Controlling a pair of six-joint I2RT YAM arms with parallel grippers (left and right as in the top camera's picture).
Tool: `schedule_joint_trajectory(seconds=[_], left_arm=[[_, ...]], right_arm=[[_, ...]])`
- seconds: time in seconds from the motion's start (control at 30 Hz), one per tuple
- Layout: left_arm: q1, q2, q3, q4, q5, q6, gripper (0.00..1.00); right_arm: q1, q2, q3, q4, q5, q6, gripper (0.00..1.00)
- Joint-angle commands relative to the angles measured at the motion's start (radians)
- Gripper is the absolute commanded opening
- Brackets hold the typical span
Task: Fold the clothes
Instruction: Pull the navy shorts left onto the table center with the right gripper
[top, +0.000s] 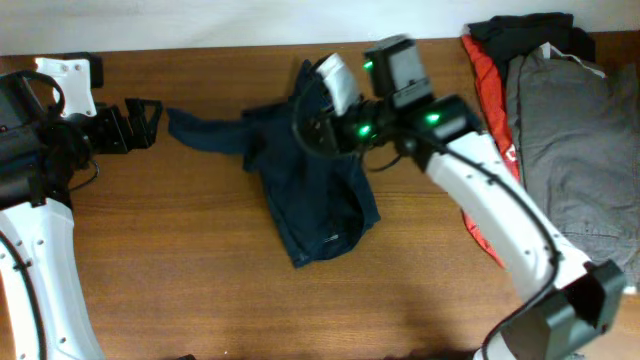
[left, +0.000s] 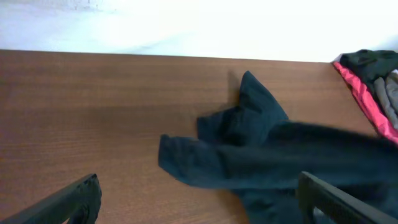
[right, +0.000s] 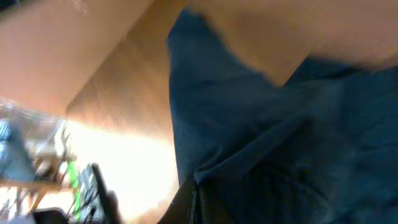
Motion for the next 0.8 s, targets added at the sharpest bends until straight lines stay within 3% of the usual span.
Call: schedule_joint_trajectory(seconds=[0.0, 0.13, 0.17, 0.23, 0.3, 0.5, 0.77], left_arm=[[0.003, -0.006, 0.009, 0.008, 0.010, 0.018, 0.99], [0.003, -0.006, 0.009, 0.012, -0.036, 0.017, 0.99], [0.003, -0.006, 0.009, 0.012, -0.057, 0.017, 0.99], [0.003, -0.006, 0.009, 0.012, -0.092, 0.017, 0.99], [0.003, -0.006, 0.009, 0.012, -0.125, 0.017, 0.99], [0.003, -0.006, 0.009, 0.019, -0.151, 0.017, 0.99], [0.003, -0.006, 0.009, 0.035, -0.151, 0.016, 0.99]], right_arm=[[0.122, 0.049, 0.011, -0.032, 0.002, -0.061, 0.04], [0.261, 0.106, 0.011, -0.028, 0.041, -0.075, 0.04], [0.292, 0.121, 0.011, -0.023, 0.059, -0.075, 0.15], [0.335, 0.138, 0.011, -0.018, 0.094, -0.077, 0.48], [0.355, 0.140, 0.011, -0.005, 0.106, -0.084, 0.66], [0.300, 0.096, 0.017, 0.017, 0.107, -0.089, 0.72], [0.055, 0.093, 0.017, -0.029, 0.205, -0.089, 0.75]])
